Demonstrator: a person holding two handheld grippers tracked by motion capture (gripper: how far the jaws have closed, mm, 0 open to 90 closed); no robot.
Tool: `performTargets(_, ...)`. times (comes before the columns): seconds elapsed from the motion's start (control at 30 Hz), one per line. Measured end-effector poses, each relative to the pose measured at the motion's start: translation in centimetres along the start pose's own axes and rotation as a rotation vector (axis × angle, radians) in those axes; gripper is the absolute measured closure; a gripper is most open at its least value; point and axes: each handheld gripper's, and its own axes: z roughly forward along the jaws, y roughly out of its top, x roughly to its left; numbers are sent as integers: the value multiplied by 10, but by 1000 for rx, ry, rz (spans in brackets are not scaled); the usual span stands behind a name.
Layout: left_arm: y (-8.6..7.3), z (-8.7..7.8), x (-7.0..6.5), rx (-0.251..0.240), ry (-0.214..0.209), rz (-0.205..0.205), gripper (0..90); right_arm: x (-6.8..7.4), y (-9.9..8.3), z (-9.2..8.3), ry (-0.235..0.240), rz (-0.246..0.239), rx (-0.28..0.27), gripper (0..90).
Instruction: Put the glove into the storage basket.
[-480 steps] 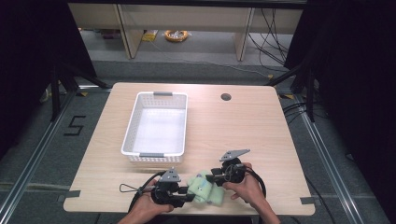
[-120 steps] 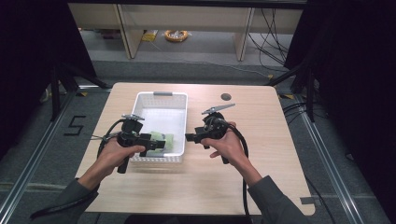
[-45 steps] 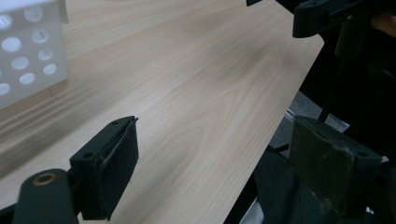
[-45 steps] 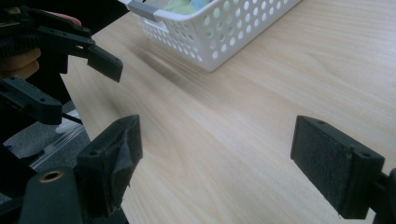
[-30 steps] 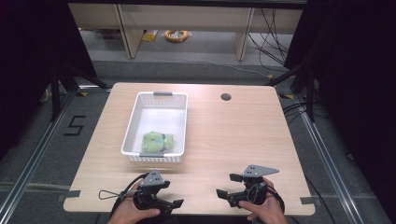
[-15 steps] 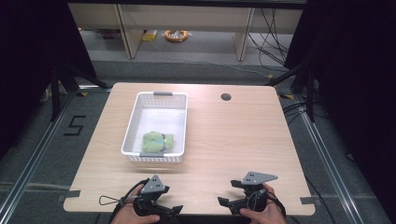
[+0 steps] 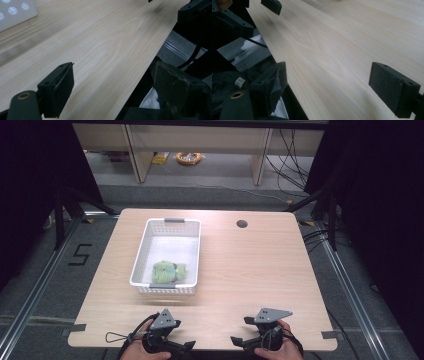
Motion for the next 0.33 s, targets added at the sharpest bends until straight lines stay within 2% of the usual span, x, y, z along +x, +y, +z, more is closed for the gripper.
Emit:
performTargets(0.1, 0, 0, 0, 7, 0, -2, 160, -2, 0, 0, 5, -15, 3, 159)
performTargets(0.17, 0, 1, 0, 2, 2, -8, 160, -3, 0, 0, 18, -5, 5, 159)
performTargets(0.2, 0, 0, 2, 21, 11, 13, 160, -3, 0, -1, 6, -7, 4, 159)
performTargets(0.23, 0, 1, 1, 2, 6, -4, 160, -4, 0, -1, -4, -5, 3, 159)
performTargets(0.27, 0, 1, 1, 6, 5, -25, 160, -4, -1, -1, -10, 3, -2, 159)
performTargets(0.3, 0, 2, 2, 3, 7, -12, 160, -4, -1, -1, 11, 19, 4, 159)
performTargets(0.33, 1, 2, 3, 8, 8, -4, 160, -5, -1, -2, -18, 5, 3, 159)
